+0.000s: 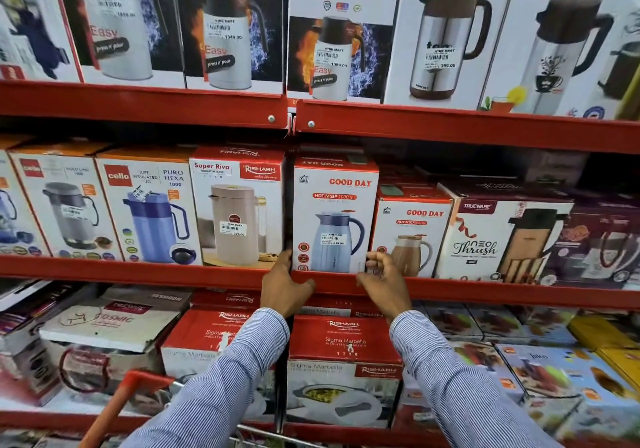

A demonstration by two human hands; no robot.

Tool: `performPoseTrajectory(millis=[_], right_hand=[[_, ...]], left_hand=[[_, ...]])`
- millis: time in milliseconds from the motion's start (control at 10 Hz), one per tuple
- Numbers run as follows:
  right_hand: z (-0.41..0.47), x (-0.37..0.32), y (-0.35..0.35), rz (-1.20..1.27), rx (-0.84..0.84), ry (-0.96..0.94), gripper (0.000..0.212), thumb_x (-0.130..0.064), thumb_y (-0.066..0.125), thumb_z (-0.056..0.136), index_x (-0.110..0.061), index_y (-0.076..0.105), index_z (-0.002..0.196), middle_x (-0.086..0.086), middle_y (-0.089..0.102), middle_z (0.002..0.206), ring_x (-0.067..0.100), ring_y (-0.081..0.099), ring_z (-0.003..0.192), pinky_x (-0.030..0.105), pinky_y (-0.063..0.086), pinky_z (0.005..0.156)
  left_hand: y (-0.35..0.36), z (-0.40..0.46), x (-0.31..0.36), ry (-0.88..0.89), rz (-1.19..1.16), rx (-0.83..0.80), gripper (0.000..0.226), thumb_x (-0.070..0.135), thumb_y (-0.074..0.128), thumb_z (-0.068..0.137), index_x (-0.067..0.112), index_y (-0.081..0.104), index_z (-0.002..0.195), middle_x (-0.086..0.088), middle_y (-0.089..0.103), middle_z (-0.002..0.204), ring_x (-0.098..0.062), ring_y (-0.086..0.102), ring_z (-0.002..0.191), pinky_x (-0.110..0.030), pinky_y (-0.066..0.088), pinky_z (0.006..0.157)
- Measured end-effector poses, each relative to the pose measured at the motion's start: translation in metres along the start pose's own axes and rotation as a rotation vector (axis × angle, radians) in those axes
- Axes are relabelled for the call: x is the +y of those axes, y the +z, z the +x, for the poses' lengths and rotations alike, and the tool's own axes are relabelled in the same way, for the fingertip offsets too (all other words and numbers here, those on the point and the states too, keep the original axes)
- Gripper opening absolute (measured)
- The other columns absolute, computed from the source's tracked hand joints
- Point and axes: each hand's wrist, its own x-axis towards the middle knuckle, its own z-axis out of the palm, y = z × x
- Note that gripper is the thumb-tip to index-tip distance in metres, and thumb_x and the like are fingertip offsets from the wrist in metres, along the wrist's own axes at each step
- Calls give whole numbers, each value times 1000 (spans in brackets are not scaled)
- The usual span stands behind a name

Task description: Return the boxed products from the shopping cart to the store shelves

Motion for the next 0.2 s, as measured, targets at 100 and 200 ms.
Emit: performPoseTrajectory(millis=[100, 200], right_hand=[[-5, -5, -4, -1, -35, 9, 44, -16, 68, 80, -23, 53, 121, -5, 60, 108, 8, 59, 93, 23, 51, 78], [-20, -4, -20, 67, 184, -78, 37, -21, 70, 80, -26, 58, 115, -4, 65, 106, 6, 62, 89, 16, 53, 72]], left_hand=[[-1, -4, 3, 41, 22, 21, 74, 14, 77, 77, 17, 43, 142, -6, 64, 136, -22, 63, 120, -32, 48, 101], [-4, -18, 13, 211, 129, 165, 59, 18, 73, 80, 16, 52, 135, -4, 70, 126, -13, 67, 96, -25, 51, 95]])
